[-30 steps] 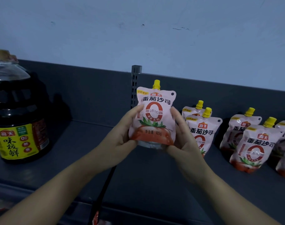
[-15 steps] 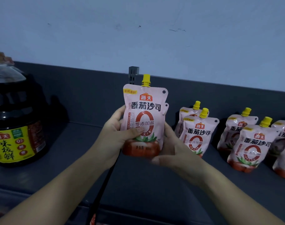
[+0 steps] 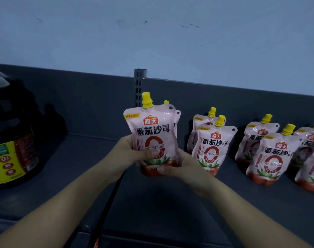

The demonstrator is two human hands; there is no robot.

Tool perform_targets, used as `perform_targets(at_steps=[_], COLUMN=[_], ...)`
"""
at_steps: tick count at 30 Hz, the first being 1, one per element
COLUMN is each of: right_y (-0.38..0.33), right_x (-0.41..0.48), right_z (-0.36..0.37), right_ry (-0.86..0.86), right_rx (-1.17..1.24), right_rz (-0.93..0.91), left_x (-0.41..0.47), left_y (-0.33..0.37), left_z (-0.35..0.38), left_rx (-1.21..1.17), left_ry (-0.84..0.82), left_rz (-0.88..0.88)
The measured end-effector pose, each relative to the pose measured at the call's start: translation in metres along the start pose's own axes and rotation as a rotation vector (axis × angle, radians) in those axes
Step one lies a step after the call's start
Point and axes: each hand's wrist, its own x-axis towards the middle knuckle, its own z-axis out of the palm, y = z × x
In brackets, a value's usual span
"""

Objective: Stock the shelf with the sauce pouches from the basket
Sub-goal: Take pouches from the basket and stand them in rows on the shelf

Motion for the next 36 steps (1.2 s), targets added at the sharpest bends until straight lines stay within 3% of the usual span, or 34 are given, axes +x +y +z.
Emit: perform_targets(at_steps=[9,19,23,26,36], right_y=[0.023,0.043,0.048,0.052,0.061], right_x=[0.020,0.037,0.035,0.035,0.039], right_z=[-0.013,-0.019,-0.023,-0.027,-0.028], right_ry=[0.189,0.388,0.376,0.367,0.376], right_rx=[-0.172,-0.303,-0.383,-0.365,-0.352], right_rz=[0.045,-0.011,-0.009,0.017,0.034], left_x=[0.044,0.069,0.063,0.061,0.058], left_y=[-0.033,-0.050,-0.054,-0.061,-0.069], left_z=[0.002,0.003,-0.007,-0.015,-0.013], left_rx=[-0.012,0.043,0.220,0.304,0.287], left_ry=[-0.012,-0.022,-0.085,-0.026,0.024], left_rz=[-0.146,-0.169,-0.187,-0.176,-0.133])
